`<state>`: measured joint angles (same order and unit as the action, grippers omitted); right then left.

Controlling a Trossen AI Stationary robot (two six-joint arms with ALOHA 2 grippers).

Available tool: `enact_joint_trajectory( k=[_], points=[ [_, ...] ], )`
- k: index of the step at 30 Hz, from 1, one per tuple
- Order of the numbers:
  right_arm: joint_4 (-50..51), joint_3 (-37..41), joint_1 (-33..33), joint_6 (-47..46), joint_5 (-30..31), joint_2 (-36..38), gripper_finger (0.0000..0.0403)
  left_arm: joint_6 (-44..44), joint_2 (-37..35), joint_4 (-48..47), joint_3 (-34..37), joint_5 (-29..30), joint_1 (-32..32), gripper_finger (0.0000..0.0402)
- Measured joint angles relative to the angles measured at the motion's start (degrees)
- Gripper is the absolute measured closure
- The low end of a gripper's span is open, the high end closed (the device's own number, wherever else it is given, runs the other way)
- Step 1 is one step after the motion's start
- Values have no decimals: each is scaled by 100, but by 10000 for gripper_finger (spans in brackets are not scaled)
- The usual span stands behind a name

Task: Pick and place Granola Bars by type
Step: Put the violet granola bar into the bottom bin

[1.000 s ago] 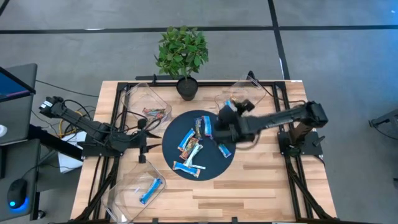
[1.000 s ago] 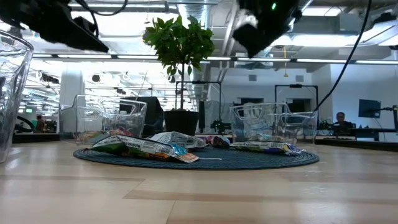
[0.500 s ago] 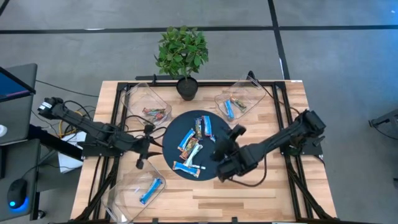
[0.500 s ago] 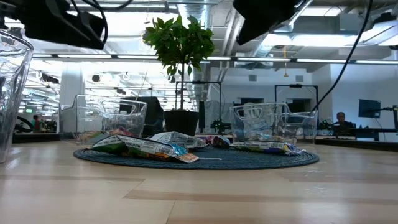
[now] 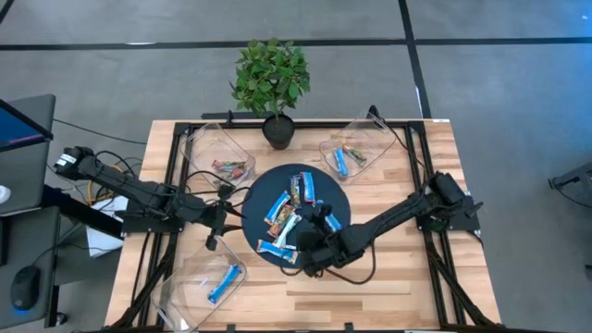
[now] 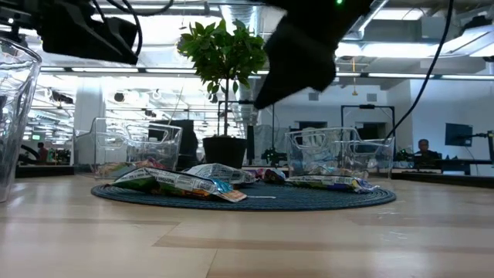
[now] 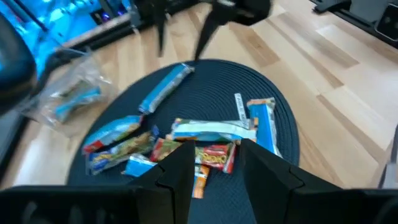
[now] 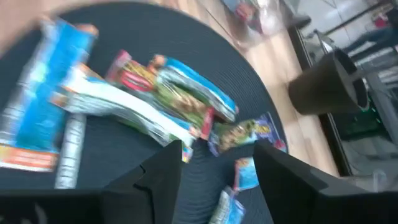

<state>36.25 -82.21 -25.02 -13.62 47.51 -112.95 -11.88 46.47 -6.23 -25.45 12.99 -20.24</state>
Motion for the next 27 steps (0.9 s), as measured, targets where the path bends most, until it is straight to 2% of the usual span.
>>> enact_joint_trajectory(
  k=[6, 12, 16, 22, 24, 27],
  points=[
    [103, 0, 155, -90, 74, 25, 222, -108, 712, 84, -158, -626, 422, 278],
    [822, -3, 269, -543, 563, 51, 231, -465, 1636, -143, -773, -693, 603, 278],
    [2276, 0, 381, -1961, 945, 78, 238, -514, 2264, -426, -1346, -694, 747, 278],
    [5073, 1, 373, -5341, 1267, 92, 245, -612, 3280, -1268, -2375, -668, 1129, 278],
    [5380, 37, 263, -5927, 1393, 92, 245, -989, 3605, -1580, -2684, -667, 1291, 278],
    [5374, 220, 14, -6030, 1555, 90, 245, -1491, 4066, -1827, -3132, -668, 1568, 278]
  ],
)
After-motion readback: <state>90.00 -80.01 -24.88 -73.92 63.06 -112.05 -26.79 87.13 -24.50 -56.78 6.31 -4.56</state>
